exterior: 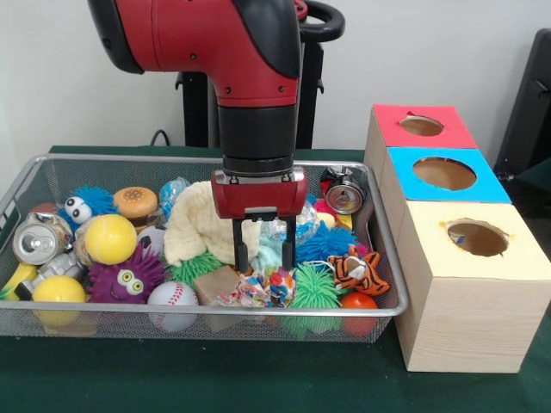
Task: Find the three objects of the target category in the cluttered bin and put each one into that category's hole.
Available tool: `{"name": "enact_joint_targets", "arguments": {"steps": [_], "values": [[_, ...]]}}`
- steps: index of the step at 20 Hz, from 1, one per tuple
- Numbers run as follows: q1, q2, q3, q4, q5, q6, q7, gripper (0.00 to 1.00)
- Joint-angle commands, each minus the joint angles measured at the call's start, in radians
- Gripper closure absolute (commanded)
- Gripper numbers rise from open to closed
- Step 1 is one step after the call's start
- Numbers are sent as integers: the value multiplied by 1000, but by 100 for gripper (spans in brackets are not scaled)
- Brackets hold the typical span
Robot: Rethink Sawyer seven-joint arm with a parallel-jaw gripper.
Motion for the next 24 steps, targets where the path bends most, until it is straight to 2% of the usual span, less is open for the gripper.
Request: {"name": "enact_joint_targets", "arguments": {"steps": [1,10,17,24], "values": [[8,60,-35,-35,32,-26,177,0],[3,63,-38,-43,35,-36,174,0],[-54,52,57,-24,12,-105,154,0],[-78,54,82,-34,1,-96,125,0]]}}
